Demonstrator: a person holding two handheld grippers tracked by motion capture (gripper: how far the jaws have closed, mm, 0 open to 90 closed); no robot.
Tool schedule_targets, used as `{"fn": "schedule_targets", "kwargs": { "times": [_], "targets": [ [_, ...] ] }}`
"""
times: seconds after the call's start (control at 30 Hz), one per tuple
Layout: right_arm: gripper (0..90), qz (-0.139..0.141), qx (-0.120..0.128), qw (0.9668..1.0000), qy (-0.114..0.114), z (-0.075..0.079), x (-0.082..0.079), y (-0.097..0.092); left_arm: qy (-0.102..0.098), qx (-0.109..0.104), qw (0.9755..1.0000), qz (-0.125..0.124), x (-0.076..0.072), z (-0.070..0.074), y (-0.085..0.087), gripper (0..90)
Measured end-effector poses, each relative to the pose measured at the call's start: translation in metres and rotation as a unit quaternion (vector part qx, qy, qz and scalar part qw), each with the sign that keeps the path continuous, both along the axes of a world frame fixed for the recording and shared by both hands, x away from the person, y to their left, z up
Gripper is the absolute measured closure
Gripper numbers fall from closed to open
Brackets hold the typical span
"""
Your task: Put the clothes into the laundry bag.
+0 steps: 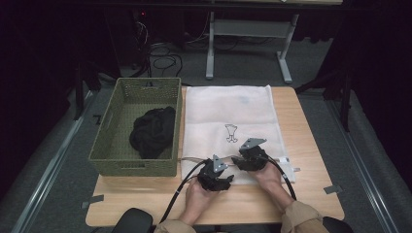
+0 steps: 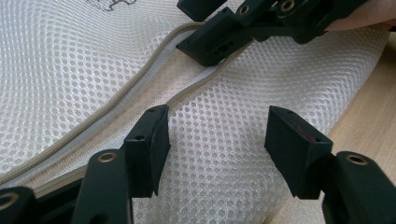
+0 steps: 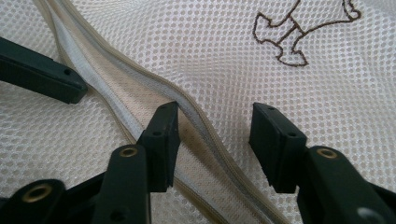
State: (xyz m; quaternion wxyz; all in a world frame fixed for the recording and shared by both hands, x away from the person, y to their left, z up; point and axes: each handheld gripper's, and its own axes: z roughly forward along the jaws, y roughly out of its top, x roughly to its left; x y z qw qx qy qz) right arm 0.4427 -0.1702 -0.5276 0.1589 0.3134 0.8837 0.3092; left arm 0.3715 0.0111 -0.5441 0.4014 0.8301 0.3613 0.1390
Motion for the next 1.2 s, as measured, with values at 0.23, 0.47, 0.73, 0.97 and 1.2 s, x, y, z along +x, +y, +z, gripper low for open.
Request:
{"fn": "schedule_targets", "kwargs": {
  "times": [0.23,0.47,0.73,0.97,1.2],
  "targets": [
    [64.7,-0.001,0.004,1.0000,-0.004,-0.001,0.003,-0.001,0.000,0.000,1.0000,0.000,0.000,0.000,0.000,40.1],
    [76.8,-0.003,0.003,1.0000,-0.003,0.000,0.004,-0.003,0.000,-0.001,1.0000,0.001,0.000,0.000,0.000,40.1],
    [84.6,-0.003,0.003,0.9999,-0.014,0.003,0.003,-0.002,-0.001,0.000,1.0000,0.001,0.000,0.000,0.000,40.1],
    [85.1,0.002,0.016,0.9997,-0.018,0.013,0.004,-0.004,-0.001,0.000,1.0000,0.001,0.000,0.000,0.000,40.1],
    [85.1,0.002,0.024,0.9996,-0.016,0.018,0.004,-0.006,-0.001,0.000,1.0000,0.001,0.000,0.000,0.000,40.1]
  ]
}}
